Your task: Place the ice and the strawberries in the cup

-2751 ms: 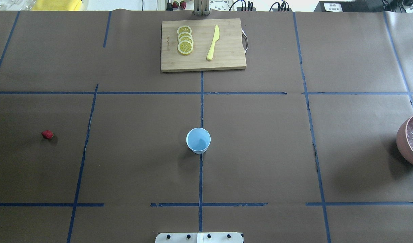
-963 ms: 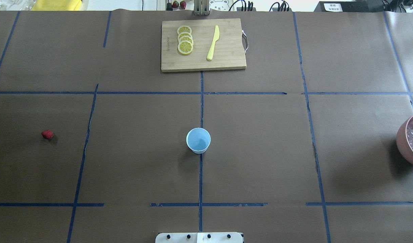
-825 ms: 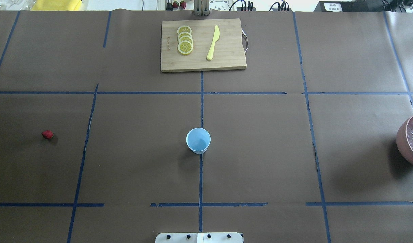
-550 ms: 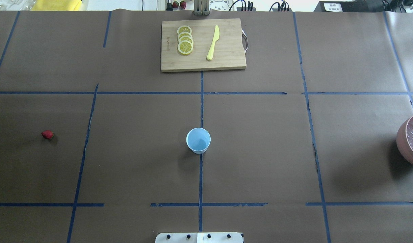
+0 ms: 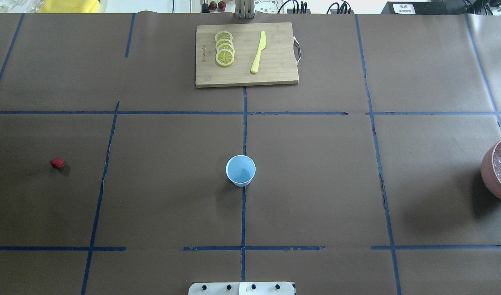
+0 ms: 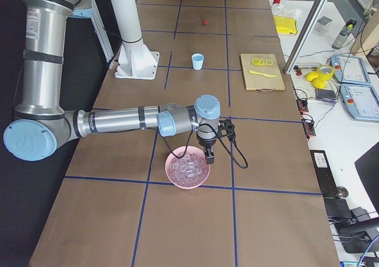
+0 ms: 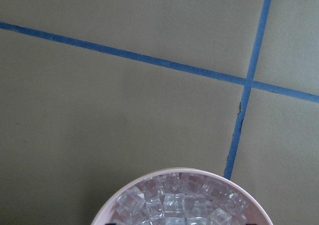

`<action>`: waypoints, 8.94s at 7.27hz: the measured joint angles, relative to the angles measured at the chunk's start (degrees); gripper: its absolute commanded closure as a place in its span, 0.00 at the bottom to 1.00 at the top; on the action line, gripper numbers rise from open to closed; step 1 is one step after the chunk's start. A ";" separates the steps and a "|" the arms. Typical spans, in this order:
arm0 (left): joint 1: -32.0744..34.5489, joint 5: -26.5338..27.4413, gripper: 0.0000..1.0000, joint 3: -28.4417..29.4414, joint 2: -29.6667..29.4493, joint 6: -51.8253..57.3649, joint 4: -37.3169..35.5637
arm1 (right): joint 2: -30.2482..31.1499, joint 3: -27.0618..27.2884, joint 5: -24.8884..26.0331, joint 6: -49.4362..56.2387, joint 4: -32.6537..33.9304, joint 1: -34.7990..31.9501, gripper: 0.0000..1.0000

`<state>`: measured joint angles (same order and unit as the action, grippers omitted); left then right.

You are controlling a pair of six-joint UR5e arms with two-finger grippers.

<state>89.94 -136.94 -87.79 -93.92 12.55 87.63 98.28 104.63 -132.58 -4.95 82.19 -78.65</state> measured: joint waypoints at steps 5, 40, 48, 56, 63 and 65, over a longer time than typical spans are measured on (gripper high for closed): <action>0.02 -0.09 0.00 -0.91 0.57 0.07 1.22 | 0.66 -1.83 0.23 0.50 0.00 5.17 0.35; 0.15 -5.47 0.00 -2.80 0.59 -1.67 0.26 | 1.26 1.96 1.34 0.73 4.40 7.84 1.00; 0.06 -5.48 0.00 -2.85 0.65 -2.11 0.28 | -25.78 10.97 -1.42 -16.88 26.40 14.42 1.00; -0.57 -4.42 0.00 -2.52 0.34 -3.58 0.42 | -55.64 -5.42 15.33 -61.65 24.35 45.29 1.00; -0.82 -2.68 0.00 -2.82 0.07 -3.62 0.35 | -58.79 -13.26 18.40 -64.57 19.73 50.71 0.98; -0.82 -2.71 0.00 -2.81 0.18 -3.59 0.35 | -58.78 -13.54 18.68 -64.57 19.66 50.72 0.59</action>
<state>89.12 -139.65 -90.60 -93.74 8.96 87.98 39.50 91.09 -113.90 -69.52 101.85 -27.93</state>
